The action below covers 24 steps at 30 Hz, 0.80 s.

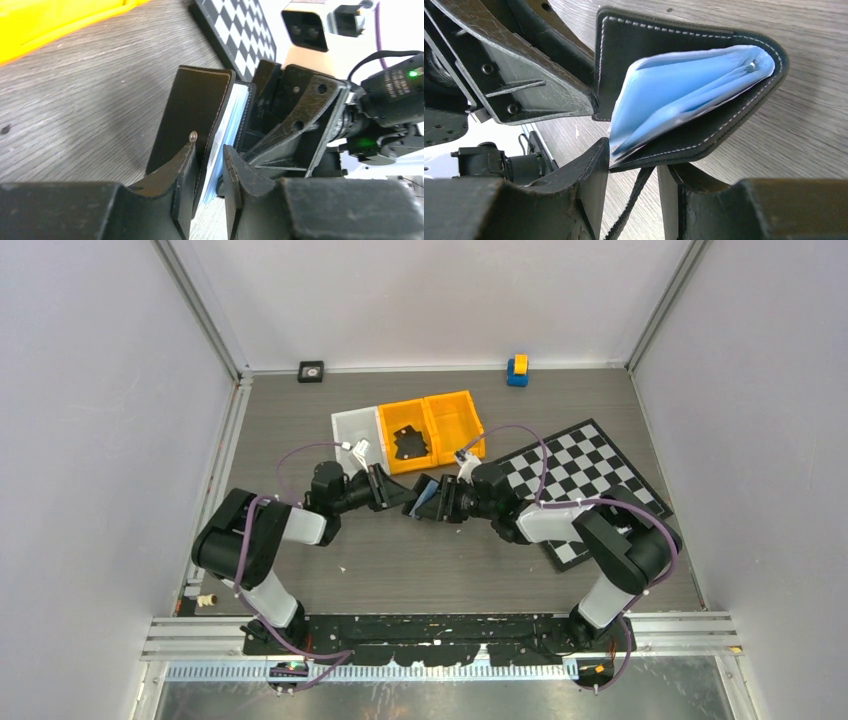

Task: Take the credit cards out of the card holder
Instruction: Close the card holder at the center of the board.

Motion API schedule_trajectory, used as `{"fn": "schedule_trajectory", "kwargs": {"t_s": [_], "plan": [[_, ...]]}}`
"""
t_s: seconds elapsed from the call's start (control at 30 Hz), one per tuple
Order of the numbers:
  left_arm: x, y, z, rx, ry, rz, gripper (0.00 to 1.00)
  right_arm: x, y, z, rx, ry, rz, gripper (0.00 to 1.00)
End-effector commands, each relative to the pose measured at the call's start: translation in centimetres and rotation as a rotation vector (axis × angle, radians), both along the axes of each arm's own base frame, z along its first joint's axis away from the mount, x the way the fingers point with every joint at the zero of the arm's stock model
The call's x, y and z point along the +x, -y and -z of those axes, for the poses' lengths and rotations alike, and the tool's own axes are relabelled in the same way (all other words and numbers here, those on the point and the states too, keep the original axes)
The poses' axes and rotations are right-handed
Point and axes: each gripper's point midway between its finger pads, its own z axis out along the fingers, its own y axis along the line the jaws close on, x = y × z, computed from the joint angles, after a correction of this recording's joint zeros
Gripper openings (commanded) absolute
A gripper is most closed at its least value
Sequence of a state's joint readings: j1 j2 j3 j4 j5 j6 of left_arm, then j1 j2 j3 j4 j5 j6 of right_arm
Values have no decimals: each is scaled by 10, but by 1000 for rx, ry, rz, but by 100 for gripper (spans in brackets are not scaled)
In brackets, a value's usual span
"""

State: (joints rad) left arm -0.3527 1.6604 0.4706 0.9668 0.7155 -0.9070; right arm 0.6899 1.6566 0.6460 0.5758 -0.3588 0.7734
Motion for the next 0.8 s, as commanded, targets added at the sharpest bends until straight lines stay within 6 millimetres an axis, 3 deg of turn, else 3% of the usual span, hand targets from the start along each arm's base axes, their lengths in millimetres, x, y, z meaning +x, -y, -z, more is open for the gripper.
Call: {"fn": "schedule_trajectory", "kwargs": {"t_s": [0.0, 0.33, 0.43, 0.57, 0.77], "plan": [[4, -4, 2, 92, 26, -8, 30, 11, 3, -23, 6, 81, 18, 6], [8, -6, 16, 145, -6, -10, 33, 14, 9, -19, 45, 49, 1, 5], [8, -5, 18, 144, -11, -1, 22, 16, 15, -15, 33, 40, 9, 9], [10, -4, 18, 143, -10, 1, 7, 22, 25, -8, 4, 30, 28, 33], [9, -5, 18, 146, -11, 0, 3, 27, 35, 1, -46, 28, 72, 59]]}}
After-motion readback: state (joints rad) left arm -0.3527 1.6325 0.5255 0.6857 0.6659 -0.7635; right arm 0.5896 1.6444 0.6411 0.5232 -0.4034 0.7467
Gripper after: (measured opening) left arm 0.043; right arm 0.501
